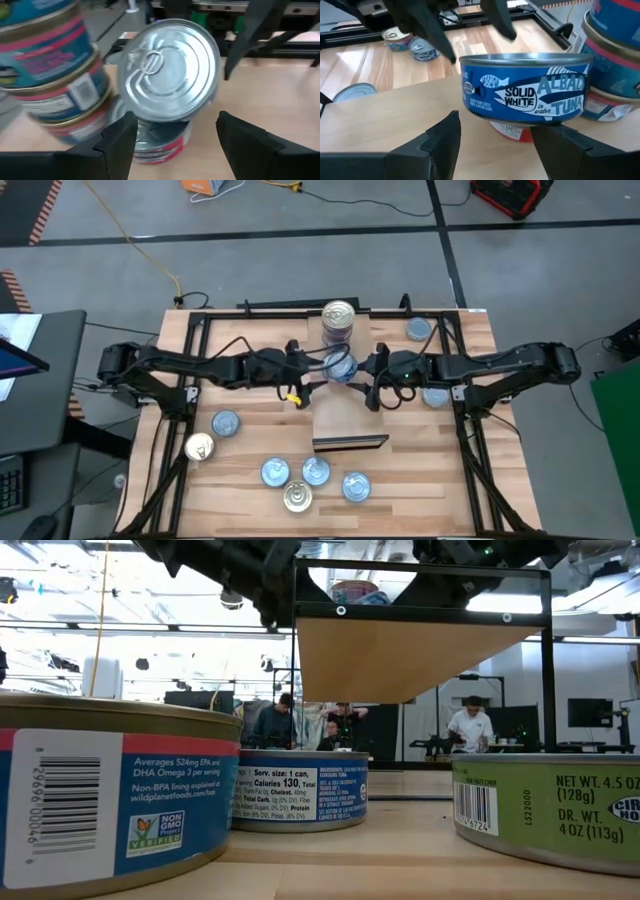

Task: Stack canned seafood by type on shelf
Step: Stack the blue tuna can on the shelf on top of the red tuna can

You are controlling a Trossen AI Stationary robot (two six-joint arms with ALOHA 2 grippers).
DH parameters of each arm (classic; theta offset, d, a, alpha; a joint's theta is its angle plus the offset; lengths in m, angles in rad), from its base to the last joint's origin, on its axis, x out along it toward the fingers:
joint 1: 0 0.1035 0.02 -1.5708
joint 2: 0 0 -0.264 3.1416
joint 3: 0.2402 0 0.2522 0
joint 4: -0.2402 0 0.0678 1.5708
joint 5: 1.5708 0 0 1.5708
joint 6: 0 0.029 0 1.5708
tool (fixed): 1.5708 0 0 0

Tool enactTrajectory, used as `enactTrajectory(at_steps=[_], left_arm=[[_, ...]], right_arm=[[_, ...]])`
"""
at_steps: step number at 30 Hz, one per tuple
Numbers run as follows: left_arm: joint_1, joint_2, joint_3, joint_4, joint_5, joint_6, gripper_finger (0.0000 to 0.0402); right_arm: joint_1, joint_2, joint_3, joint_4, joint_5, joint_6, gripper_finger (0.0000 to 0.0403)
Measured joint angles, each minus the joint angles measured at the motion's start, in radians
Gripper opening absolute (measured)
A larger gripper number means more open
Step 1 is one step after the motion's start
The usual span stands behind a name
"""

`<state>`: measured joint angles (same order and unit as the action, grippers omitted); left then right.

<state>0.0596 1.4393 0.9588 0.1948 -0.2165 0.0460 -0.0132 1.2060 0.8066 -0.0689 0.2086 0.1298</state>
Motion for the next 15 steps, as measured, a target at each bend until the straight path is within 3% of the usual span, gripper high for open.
enactTrajectory(at_steps=[15], left_arm=[[-0.008,-0.001,-0.001,-0.001,-0.042,-0.008,0.0258]], right_arm=[[-0.028,0.012,0.000,-0.008,0.002,0.083,0.0265]])
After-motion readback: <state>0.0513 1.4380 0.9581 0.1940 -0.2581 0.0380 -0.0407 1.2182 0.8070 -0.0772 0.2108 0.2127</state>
